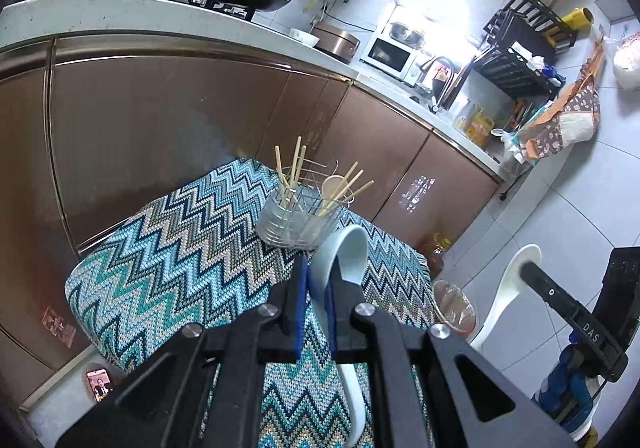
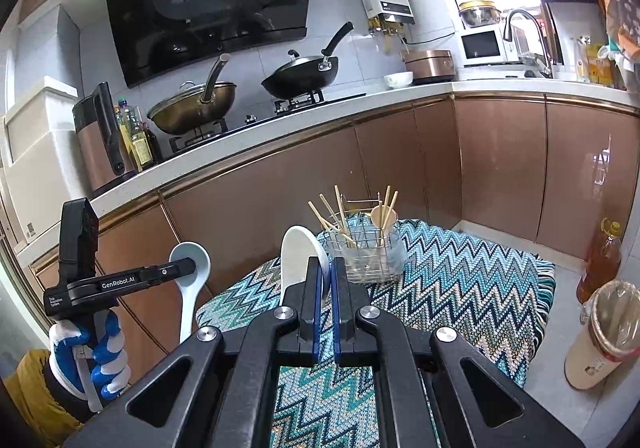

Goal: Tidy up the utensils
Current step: 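Lift both white spoons and carry them toward the wire holder, then lower both spoons into the wire holder and open both tools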

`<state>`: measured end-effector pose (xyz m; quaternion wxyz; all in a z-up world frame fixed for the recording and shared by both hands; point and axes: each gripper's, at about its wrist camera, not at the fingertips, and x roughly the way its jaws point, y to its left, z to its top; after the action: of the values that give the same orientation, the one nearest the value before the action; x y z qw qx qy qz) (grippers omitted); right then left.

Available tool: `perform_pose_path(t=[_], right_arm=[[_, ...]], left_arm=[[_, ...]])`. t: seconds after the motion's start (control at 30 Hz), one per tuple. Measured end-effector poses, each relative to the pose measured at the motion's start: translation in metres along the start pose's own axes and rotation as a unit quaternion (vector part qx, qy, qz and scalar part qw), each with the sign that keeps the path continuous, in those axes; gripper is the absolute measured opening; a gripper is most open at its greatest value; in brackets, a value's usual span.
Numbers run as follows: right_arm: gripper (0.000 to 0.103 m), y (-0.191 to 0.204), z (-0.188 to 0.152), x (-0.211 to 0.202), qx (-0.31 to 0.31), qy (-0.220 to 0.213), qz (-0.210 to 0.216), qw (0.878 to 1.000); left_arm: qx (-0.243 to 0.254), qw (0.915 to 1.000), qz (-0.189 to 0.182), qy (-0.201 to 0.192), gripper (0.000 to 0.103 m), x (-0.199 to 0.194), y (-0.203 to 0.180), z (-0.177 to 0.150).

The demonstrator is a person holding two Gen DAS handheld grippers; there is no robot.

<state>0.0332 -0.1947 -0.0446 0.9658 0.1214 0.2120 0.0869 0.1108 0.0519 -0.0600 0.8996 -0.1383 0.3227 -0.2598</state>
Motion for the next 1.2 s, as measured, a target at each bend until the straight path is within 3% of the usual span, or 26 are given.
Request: perform_pose_path(t=[0.6, 0.8, 1.2], right_arm=[[0.004, -0.017, 0.021, 0.055, -0.002, 0.015, -0.008, 1.0], [0.004, -0.022, 0.042, 0.079, -0.009, 0.006, -0.013, 1.0], [0.004, -0.024, 0.1, 0.148, -0.052, -0.052, -0.055, 0.996]], left_arm=[[0.009, 0.9999, 0.004, 0.002, 0.008, 0.047, -0.003, 0.026], [0.015, 0.9997, 0.007, -0.02, 0.008, 0.061, -0.006, 0.053], [0.034, 0.9942, 0.041, -0.093, 0.008, 0.117, -0.019, 0.12]])
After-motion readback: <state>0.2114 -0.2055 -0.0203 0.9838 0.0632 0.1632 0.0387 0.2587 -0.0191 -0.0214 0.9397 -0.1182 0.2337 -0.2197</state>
